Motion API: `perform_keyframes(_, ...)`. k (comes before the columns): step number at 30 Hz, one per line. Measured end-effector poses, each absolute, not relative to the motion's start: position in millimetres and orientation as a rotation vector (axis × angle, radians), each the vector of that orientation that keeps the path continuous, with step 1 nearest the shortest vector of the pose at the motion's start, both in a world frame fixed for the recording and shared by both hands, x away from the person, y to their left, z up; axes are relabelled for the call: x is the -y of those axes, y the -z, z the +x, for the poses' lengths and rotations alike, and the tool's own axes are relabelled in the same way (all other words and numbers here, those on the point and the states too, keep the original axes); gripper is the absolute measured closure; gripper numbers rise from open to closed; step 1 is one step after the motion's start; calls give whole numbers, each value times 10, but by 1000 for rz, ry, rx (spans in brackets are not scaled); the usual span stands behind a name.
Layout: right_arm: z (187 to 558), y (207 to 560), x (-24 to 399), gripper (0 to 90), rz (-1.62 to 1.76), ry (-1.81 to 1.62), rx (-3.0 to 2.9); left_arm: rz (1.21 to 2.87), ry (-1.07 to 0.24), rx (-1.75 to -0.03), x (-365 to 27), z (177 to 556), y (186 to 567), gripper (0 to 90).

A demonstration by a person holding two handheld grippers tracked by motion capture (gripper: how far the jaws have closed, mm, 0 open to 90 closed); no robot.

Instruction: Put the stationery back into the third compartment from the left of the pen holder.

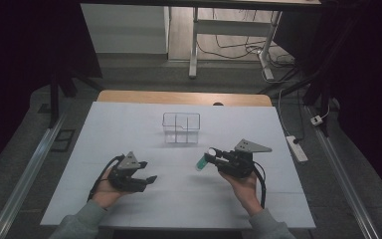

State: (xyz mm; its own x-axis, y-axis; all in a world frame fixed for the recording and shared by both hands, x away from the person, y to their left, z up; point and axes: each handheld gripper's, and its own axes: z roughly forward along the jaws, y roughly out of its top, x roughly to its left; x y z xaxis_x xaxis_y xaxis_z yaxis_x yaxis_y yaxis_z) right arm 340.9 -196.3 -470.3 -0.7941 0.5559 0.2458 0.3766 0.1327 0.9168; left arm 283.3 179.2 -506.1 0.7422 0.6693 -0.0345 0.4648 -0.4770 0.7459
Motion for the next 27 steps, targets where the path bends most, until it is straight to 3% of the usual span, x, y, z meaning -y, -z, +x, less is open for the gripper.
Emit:
perform_keyframes(12, 3420, 4701, 1968, 640, 932, -1722, -2238, 2094, -362, -985, -2288, 2650, 5177, 344)
perform_keyframes(27, 3468, 4621, 1935, 640, 916, -1728, -2224, 2092, -373, -1028, -2335, 2671, 5212, 277)
